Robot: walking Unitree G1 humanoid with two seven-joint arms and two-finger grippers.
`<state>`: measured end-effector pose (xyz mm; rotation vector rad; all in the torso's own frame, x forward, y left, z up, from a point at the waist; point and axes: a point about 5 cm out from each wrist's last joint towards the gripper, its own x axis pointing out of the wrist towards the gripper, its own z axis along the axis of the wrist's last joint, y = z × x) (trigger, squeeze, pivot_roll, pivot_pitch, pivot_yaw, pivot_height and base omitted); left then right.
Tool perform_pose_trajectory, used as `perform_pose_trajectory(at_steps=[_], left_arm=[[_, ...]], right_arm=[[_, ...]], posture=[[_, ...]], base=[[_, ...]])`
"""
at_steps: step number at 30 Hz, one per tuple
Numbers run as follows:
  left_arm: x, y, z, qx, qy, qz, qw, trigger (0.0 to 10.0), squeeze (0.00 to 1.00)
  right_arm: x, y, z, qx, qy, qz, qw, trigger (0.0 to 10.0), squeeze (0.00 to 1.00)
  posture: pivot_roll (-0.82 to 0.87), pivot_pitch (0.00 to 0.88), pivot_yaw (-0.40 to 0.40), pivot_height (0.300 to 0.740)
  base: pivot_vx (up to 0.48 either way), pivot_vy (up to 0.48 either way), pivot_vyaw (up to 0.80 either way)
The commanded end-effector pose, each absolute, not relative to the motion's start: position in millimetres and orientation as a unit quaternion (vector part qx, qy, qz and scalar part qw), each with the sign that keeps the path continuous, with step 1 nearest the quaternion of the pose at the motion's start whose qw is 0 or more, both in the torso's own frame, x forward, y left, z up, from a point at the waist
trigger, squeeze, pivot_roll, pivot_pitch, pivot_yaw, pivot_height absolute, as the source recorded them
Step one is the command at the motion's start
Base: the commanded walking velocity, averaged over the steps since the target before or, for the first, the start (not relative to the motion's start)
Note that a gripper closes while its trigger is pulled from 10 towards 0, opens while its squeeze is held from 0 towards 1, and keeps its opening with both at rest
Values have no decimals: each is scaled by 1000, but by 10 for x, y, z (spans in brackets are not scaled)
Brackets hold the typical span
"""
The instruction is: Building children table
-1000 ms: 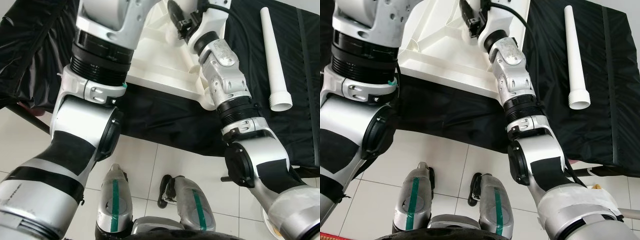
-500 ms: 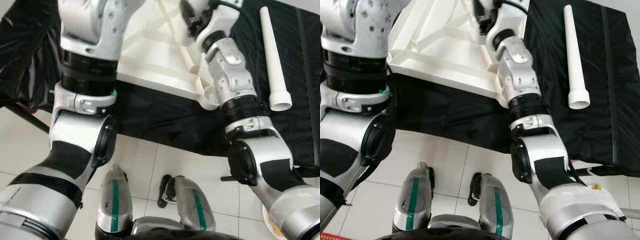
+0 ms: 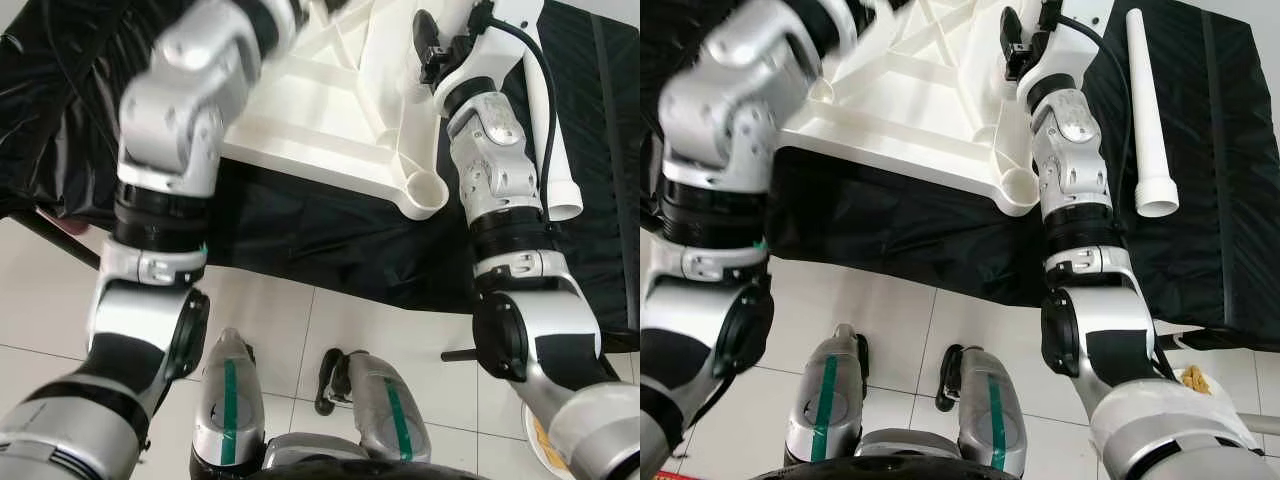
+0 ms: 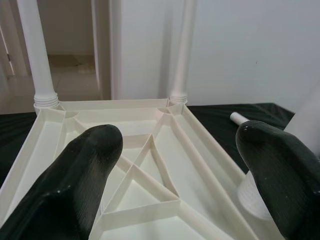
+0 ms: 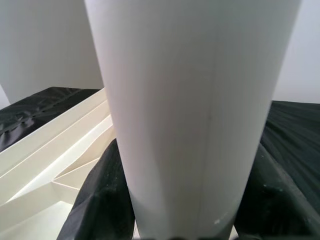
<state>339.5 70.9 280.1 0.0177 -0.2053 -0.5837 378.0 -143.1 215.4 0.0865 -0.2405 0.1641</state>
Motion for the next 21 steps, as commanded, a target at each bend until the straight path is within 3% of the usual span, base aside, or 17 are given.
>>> perform_pose_trajectory(at_steps=[1, 10, 21], left_arm=[[3379, 679, 2783, 25, -110, -269, 957, 10000, 0], [3308, 591, 2573, 37, -109, -280, 953, 10000, 0], [3128, 391, 2234, 58, -94, -361, 926, 10000, 0]], right_arm=[[3759, -1476, 2192, 47, -125, 74, 988, 10000, 0], [3694, -1501, 2213, 38, -134, 74, 987, 10000, 0], [3668, -1534, 2231, 46, -120, 67, 989, 10000, 0]], posture=[[112, 40, -78, 740], [112, 35, -82, 740], [108, 45, -82, 740]], base=[[0, 0, 0], [0, 0, 0], [0, 0, 0]])
